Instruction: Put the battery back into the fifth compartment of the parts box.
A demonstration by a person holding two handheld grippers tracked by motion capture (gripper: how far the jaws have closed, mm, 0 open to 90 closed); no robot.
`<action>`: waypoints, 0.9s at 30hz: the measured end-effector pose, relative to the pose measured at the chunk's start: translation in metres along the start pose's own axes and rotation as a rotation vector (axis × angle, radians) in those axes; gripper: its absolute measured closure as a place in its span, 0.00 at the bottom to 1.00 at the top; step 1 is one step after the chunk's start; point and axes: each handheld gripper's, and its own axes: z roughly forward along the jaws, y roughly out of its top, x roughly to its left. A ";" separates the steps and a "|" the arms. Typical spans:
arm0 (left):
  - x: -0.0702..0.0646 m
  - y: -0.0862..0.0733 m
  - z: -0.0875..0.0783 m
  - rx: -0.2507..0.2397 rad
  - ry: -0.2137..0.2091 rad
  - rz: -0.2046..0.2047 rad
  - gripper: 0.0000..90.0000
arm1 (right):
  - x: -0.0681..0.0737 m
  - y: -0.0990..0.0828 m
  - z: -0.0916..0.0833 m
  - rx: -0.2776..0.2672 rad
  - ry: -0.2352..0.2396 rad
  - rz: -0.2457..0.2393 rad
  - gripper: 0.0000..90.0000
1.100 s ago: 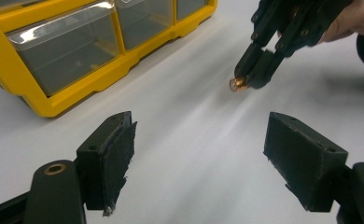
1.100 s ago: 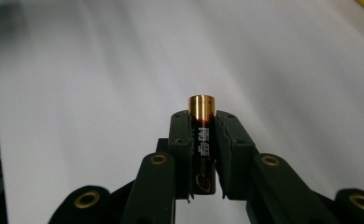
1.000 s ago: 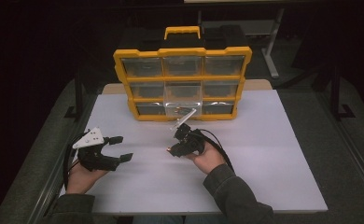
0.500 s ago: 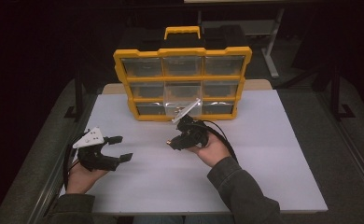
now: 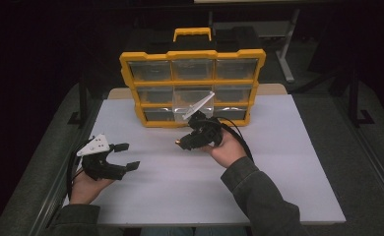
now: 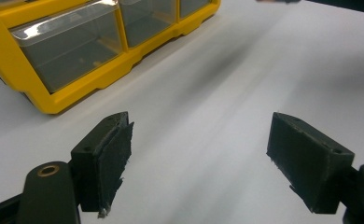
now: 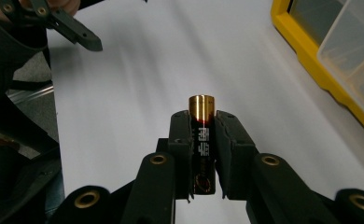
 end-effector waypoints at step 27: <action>0.001 0.000 -0.001 -0.007 0.000 0.009 0.24 | -0.002 0.039 -0.046 -0.046 -0.024 -0.043 0.85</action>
